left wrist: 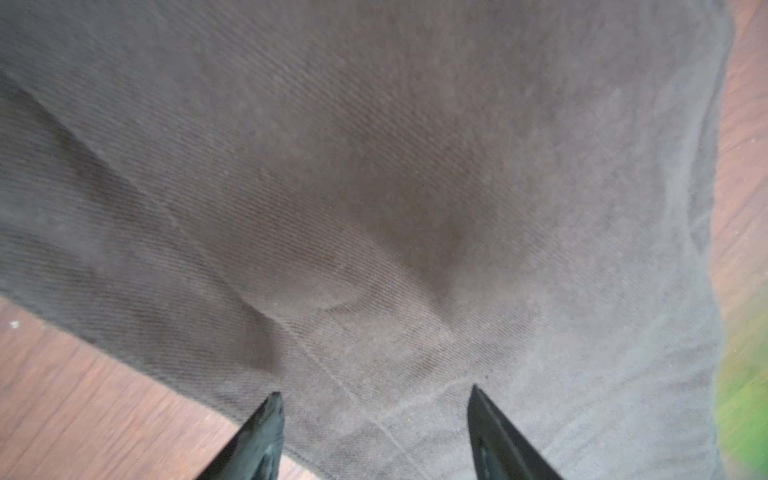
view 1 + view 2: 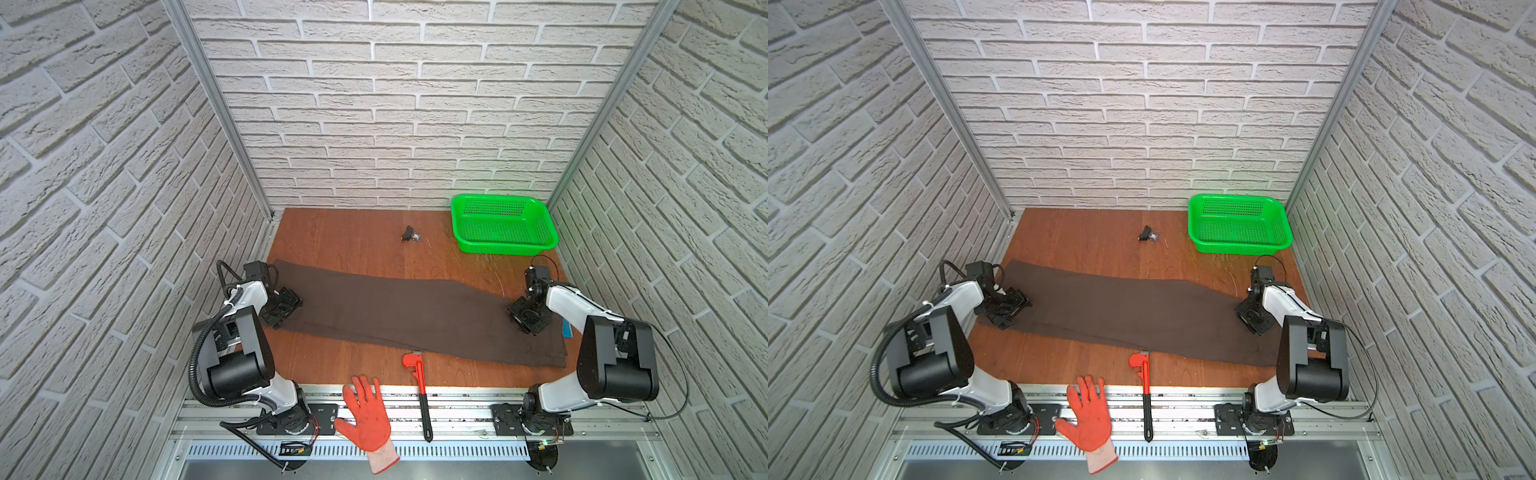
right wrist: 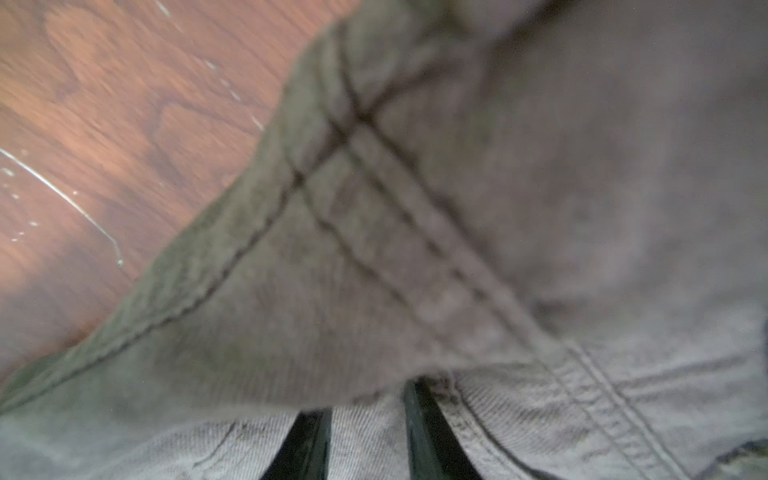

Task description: Fold and stack the trousers

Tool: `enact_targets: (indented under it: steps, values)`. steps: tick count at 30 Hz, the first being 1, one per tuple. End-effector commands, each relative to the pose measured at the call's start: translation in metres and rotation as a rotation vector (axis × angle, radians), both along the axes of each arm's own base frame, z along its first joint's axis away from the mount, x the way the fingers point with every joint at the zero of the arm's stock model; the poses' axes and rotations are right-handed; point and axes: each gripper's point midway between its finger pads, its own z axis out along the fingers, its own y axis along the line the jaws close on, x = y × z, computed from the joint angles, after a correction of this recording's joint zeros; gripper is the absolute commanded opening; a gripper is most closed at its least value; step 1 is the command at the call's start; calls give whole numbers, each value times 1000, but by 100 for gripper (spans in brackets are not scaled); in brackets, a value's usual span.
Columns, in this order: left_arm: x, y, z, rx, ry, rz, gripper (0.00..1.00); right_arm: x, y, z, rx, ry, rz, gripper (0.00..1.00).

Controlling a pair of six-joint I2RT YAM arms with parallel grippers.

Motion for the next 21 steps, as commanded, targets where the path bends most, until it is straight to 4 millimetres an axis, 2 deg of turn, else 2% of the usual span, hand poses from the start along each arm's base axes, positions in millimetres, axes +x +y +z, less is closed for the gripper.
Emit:
enact_targets:
  steps: [1,8,16,21]
  values:
    - [6,9,13,36,-32,3,70,41,-13,0,-31,-121,17,30]
    - [12,17,33,55,-75,11,70,69,-26,5,-53,-143,46,29]
    - [19,25,58,75,-129,19,70,111,-40,21,-89,-178,103,27]
    - [22,27,68,74,-151,23,70,127,-49,30,-112,-202,118,27]
